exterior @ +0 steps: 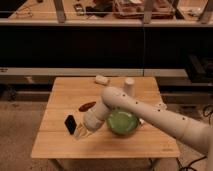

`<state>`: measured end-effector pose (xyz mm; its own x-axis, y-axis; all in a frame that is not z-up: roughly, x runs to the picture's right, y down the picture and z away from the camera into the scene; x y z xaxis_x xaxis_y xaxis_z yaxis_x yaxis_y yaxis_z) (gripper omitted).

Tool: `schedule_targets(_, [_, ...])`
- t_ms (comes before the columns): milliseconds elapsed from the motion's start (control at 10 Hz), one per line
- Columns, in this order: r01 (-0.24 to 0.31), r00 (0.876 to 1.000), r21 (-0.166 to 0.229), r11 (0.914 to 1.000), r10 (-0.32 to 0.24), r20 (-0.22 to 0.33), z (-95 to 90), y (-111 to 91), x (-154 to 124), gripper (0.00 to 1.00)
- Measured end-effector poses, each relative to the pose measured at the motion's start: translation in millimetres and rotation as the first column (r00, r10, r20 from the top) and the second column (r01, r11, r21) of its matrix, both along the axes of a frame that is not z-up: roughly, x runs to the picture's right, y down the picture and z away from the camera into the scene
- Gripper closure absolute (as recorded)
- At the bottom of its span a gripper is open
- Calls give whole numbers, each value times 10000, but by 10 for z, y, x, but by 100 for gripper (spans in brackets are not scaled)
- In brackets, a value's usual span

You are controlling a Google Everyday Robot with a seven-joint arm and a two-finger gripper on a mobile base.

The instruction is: Knock the eraser over

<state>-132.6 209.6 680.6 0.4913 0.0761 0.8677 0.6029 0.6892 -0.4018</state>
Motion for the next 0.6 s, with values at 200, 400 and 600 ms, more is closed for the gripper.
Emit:
schedule_targets(200, [-68,9964,-488,9988,27,-851,342,-10,-157,74])
schedule_targets(400, [-303,9883,-809,9963,177,-1513,566,-19,-220,74])
schedule_targets(600, [-370,9862,-1199,9921,169,-1645,639,16,-306,74])
